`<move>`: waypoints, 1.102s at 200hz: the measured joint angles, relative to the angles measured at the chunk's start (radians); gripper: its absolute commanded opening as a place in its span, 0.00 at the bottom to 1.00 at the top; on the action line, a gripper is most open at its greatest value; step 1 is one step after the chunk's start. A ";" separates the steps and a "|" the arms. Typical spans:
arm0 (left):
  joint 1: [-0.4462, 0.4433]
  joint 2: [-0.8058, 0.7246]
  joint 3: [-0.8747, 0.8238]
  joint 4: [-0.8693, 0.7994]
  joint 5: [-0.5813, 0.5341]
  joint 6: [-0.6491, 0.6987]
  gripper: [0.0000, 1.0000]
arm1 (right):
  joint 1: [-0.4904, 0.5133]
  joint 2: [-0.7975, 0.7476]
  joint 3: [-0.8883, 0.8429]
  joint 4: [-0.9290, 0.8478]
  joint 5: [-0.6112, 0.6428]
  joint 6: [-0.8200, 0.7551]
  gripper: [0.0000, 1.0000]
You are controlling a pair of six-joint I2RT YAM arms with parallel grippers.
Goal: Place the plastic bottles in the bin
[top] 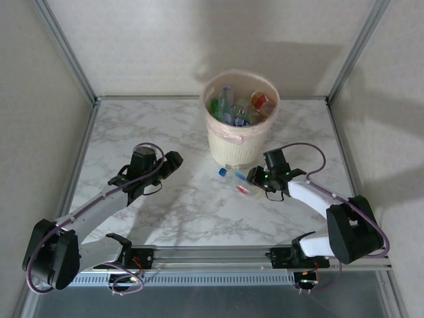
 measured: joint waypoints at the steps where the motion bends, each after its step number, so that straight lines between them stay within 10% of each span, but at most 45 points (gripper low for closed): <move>1: 0.000 0.000 0.000 0.000 0.000 0.000 0.91 | 0.004 -0.001 0.000 -0.001 0.000 0.003 0.44; 81: 0.000 -0.004 0.000 0.000 0.000 0.000 0.92 | 0.262 -0.060 0.036 -0.090 0.157 0.094 0.89; 220: 0.021 -0.034 0.000 -0.004 0.000 0.000 0.92 | 0.416 0.274 0.209 -0.154 0.398 0.011 0.57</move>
